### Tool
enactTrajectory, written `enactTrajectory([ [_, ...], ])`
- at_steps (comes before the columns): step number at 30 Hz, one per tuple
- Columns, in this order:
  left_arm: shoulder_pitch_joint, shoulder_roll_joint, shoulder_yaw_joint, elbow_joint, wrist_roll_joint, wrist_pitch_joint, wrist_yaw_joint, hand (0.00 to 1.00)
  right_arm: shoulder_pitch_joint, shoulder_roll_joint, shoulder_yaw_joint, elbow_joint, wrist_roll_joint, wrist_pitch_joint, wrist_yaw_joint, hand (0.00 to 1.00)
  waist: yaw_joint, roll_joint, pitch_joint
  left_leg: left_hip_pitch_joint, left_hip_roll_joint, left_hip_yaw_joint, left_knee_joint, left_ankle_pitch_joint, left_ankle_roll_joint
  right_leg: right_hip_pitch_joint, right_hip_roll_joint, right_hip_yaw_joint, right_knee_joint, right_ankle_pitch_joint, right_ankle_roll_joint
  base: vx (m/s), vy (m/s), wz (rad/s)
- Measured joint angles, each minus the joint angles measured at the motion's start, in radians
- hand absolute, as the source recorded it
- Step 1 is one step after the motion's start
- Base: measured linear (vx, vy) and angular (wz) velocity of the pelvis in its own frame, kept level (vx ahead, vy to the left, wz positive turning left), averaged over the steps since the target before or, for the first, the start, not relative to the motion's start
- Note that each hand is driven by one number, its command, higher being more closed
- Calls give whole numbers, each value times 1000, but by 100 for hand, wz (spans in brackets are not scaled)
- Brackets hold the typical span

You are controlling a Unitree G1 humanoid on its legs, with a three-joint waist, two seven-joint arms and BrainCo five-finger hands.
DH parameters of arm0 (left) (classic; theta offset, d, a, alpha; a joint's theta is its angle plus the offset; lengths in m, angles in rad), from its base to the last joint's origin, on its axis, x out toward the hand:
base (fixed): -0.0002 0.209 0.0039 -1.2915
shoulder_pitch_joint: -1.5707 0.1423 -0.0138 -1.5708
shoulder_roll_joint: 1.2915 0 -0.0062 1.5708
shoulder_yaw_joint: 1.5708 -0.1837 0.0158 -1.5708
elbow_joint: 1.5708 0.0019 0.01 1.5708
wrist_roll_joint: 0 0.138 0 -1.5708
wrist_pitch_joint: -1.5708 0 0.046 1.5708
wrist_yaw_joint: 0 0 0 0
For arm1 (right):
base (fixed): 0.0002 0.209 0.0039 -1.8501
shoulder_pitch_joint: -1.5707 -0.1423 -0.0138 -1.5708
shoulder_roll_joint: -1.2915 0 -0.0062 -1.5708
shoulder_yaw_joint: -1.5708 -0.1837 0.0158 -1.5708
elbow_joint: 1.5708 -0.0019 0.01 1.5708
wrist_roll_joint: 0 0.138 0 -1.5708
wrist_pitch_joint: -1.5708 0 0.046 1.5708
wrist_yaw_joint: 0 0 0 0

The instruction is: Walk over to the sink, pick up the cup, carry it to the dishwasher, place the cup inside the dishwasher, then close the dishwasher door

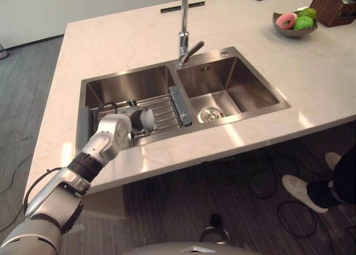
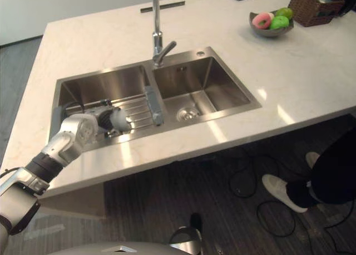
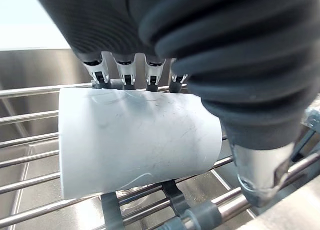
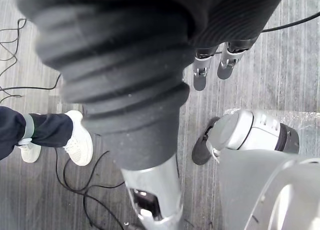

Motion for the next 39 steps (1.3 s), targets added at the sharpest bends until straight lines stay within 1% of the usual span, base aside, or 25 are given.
enactTrajectory([
  [2, -10, -1, -10, 6, 8, 4, -10, 0, -2, -7, 21, 0, 3, 0, 1, 0, -8, 0, 0, -1, 0, 0, 0, 0, 0, -1, 0, 0, 0, 0, 0, 0, 0, 0],
  [3, -11, -1, -11, 16, 17, 14, -10, 0, -1, -9, 21, 1, 6, 0, 1, 0, -14, 1, 0, -1, 0, 0, -1, 0, 0, -3, 0, 0, 0, 0, 0, 0, 0, 0],
  [6, -26, -1, -27, 27, 16, 22, -8, 0, 0, -10, 23, 1, 8, 0, 1, 0, -21, 0, 0, -1, 0, -1, -1, 0, 0, -3, 0, 0, 0, 0, 0, 0, 0, 0],
  [9, -28, -2, -36, 41, 15, 20, 22, 0, 0, -11, 41, 1, 7, -1, 4, 0, -22, 0, 0, -1, 0, -1, -1, -1, 0, -3, 0, 0, 0, -1, 0, 0, 0, 0],
  [11, -17, -21, -39, 78, 5, 17, 116, 0, -1, -11, 59, 2, 7, -1, 6, 0, -22, -1, 1, -1, 0, -2, -1, -1, 1, -1, 1, 0, 0, -1, -1, 0, 0, 0],
  [12, -12, -23, -39, 89, -3, 15, 146, 0, -1, -11, 59, 1, 7, -1, 6, 0, -23, -2, 1, -1, 0, -2, -1, -1, 1, -1, 1, 0, 0, -1, -1, 0, 0, 0],
  [13, -1, -25, -39, 107, -8, 3, 209, 0, -1, -11, 59, 1, 8, -2, 6, 0, -23, -2, 2, -1, 0, -2, -1, -1, 1, -1, 1, 0, 0, -1, -2, 0, 0, 0],
  [14, 5, -28, -39, 120, -15, -5, 247, 0, -1, -12, 61, 1, 9, -2, 5, 0, -23, -3, 3, -1, 0, -2, -1, -1, 1, -1, 1, 0, 0, -1, -2, 0, 0, 0],
  [15, 16, -33, -37, 143, -25, -11, 299, 0, -1, -12, 64, 2, 9, -2, 5, 0, -23, -5, 3, -1, 0, -2, -1, -1, 1, -1, 1, 0, 0, -2, -2, 0, 0, 0],
  [16, 21, -36, -34, 153, -25, -10, 322, 0, -1, -13, 71, 2, 10, -3, 5, 0, -23, -5, 4, -1, 0, -2, -1, -1, 1, -1, 1, 0, 0, -2, -2, 0, 0, 0],
  [17, 33, -42, -30, 168, -25, -10, 365, 0, 0, -14, 93, 2, 14, -5, 4, 0, -20, -7, 5, -1, 0, -2, -1, -1, 1, -1, 1, 0, 0, -2, -2, 0, 0, 0],
  [19, 49, -50, -22, 182, -23, -7, 396, 0, -1, -14, 97, 1, 28, -5, 5, 0, -18, -8, 5, -1, 0, -2, -2, -1, 1, -1, 1, 0, 0, -2, -3, 0, 0, 0],
  [20, 71, -61, -11, 183, -20, -2, 431, 0, -1, -14, 97, 1, 30, -8, 5, 0, -19, -9, 6, -1, 0, -1, -3, -1, 0, -1, 1, 1, 0, -3, -3, 0, 0, 0],
  [21, 75, -64, -1, 183, -20, 1, 452, 0, -1, -14, 97, 2, 33, -8, 5, 0, -18, -10, 7, -1, 0, 0, -3, -2, 0, -1, 2, 1, 0, -3, -5, 0, 0, 0],
  [24, 80, -65, 5, 186, -19, 2, 466, 0, -1, -15, 98, 2, 36, -11, 6, 0, -16, -11, 7, 1, 0, 2, -4, -3, -1, -1, 2, 4, 0, -4, -6, 0, 0, 0],
  [26, 83, -70, 15, 188, -5, 4, 463, 0, -1, -15, 101, 2, 36, -11, 6, 0, -15, -11, 7, 1, 0, 4, -4, -3, -1, -2, 3, 7, 0, -4, -6, 0, 0, -2],
  [27, 89, -82, 38, 190, 4, 18, 457, 100, -1, -15, 102, 2, 36, -11, 6, 0, -14, -11, 7, 2, 0, 6, -4, -4, -1, -3, 3, 10, 0, -4, -6, 0, 0, -4],
  [29, 95, -90, 56, 190, 17, 30, 451, 100, -1, -16, 115, 2, 36, -12, 6, 0, -14, -12, 7, 2, 1, 8, -4, -4, -2, -5, 4, 15, 0, -4, -6, 0, 0, -6],
  [33, 97, -98, 76, 202, 23, 27, 448, 100, -1, -15, 138, 2, 35, -12, 6, 0, -11, -12, 7, 3, 5, 11, -3, -4, -2, -7, 8, 19, 0, -4, -6, 0, 0, -3],
  [34, 99, -100, 85, 204, 37, 19, 444, 100, -1, -16, 137, 1, 36, -12, 6, 0, -11, -13, 7, 3, 6, 11, -3, -4, -2, -7, 9, 19, 0, -4, -6, 0, 0, 0],
  [39, 88, -100, 91, 206, 47, -12, 367, 100, -1, -16, 139, 1, 35, -12, 6, 0, -4, -23, 7, 2, 6, 9, -3, -4, -3, -7, 10, 19, 0, -4, -6, 0, 0, 0],
])
